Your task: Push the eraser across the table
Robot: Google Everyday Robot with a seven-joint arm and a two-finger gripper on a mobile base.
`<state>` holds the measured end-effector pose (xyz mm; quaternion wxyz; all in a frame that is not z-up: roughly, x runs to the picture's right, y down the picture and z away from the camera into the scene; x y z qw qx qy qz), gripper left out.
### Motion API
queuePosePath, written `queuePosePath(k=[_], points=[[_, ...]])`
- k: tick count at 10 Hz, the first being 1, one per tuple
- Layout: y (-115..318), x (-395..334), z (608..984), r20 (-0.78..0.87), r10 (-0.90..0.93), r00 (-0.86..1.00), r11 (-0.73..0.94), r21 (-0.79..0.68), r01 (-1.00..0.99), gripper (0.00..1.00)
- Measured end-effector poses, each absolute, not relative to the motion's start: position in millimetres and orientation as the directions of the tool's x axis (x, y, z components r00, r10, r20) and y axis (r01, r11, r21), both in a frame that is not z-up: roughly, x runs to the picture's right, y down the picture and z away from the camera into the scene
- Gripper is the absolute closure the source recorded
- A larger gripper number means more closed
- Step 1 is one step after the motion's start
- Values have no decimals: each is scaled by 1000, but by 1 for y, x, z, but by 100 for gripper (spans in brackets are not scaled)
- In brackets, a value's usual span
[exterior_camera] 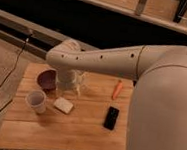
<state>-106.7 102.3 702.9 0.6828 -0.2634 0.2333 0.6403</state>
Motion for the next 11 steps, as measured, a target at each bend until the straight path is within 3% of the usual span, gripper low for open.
queuePosePath(k=[11], points=[[97,-94,709,-657,753,48,29,-40,-999,35]])
